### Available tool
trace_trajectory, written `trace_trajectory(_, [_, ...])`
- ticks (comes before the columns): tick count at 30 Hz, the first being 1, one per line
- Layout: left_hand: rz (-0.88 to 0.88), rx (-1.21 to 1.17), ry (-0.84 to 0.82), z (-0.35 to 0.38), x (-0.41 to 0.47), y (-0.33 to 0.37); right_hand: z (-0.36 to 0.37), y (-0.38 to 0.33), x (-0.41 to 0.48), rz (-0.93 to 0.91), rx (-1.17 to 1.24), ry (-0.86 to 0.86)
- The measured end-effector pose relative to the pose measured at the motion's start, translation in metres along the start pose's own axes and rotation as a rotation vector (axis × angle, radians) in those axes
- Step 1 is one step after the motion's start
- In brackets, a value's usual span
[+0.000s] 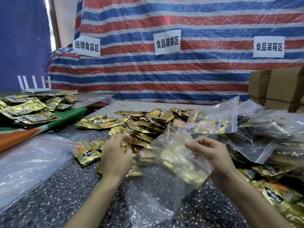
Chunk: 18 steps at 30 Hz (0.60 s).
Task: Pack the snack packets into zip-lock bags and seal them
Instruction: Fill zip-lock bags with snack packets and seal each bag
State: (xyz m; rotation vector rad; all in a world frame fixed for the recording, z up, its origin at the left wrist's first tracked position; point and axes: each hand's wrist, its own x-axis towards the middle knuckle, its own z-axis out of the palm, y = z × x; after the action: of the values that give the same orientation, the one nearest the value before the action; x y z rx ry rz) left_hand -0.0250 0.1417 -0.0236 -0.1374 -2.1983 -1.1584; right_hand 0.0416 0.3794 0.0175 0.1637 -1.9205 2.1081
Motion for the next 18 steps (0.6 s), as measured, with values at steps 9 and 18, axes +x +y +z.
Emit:
trace_trajectory(9, [-0.17, 0.366, -0.128, -0.001, 0.003, -0.017, 0.004, -0.005, -0.006, -0.029, -0.003, 0.03])
trace_trajectory(18, [0.131, -0.071, 0.336, -0.031, 0.005, 0.031, 0.003, -0.007, -0.011, -0.261, -0.084, 0.169])
